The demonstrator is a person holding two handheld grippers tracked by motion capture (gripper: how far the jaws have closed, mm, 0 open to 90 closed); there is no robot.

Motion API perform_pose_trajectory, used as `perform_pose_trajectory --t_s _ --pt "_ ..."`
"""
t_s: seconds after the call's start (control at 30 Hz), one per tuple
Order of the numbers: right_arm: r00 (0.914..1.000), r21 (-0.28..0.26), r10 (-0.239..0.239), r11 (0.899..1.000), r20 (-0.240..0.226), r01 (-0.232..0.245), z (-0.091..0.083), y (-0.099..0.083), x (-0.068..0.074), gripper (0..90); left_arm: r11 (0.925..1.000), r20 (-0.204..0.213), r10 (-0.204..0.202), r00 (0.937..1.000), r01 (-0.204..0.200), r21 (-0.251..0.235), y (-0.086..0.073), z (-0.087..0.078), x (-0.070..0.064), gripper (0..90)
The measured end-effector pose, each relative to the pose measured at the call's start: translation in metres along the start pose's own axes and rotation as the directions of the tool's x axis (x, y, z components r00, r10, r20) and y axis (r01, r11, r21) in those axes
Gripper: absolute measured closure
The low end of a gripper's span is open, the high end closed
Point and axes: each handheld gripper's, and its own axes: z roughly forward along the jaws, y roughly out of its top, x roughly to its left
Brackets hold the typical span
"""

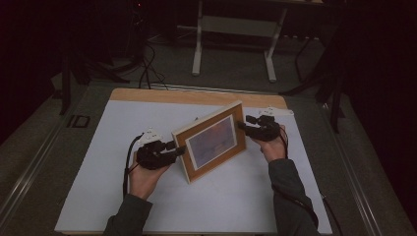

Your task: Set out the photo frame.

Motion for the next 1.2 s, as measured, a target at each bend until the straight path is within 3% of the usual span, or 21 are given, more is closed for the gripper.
perform_pose_trajectory --t_s 0.2,0.37,0.47,0.7,1.03,1.2 --pt "0.9992 0.02 0.009 1.0 -0.038 -0.009 0.005 0.003 -0.005 46.9 0.9998 -0.002 -0.005 1.0 0.005 0.018 0.0 0.006 -0.003 64.5" --pt "0.9934 0.028 0.029 0.999 -0.111 -0.026 0.008 0.009 -0.008 44.9 0.9995 -0.01 0.001 1.0 0.0 0.032 0.0 0.009 -0.005 66.3" --pt "0.9915 0.036 0.021 0.999 -0.129 -0.016 0.01 0.012 -0.008 44.7 0.9993 -0.014 -0.006 0.9999 0.007 0.037 0.0 0.01 -0.005 68.1" --pt "0.9869 0.031 0.033 0.999 -0.158 -0.029 0.015 0.017 -0.012 44.9 0.999 -0.011 -0.007 0.9999 0.007 0.045 0.001 0.01 -0.004 68.7" --pt "0.9807 0.033 0.082 0.996 -0.178 -0.078 0.016 0.013 -0.02 53.3 0.998 -0.005 -0.004 1.0 0.005 0.064 0.005 0.011 -0.003 69.2" --pt "0.9792 0.042 0.081 0.996 -0.186 -0.075 0.017 0.014 -0.022 53.0 0.9976 -0.007 -0.002 1.0 0.003 0.07 0.007 0.011 -0.001 69.2"
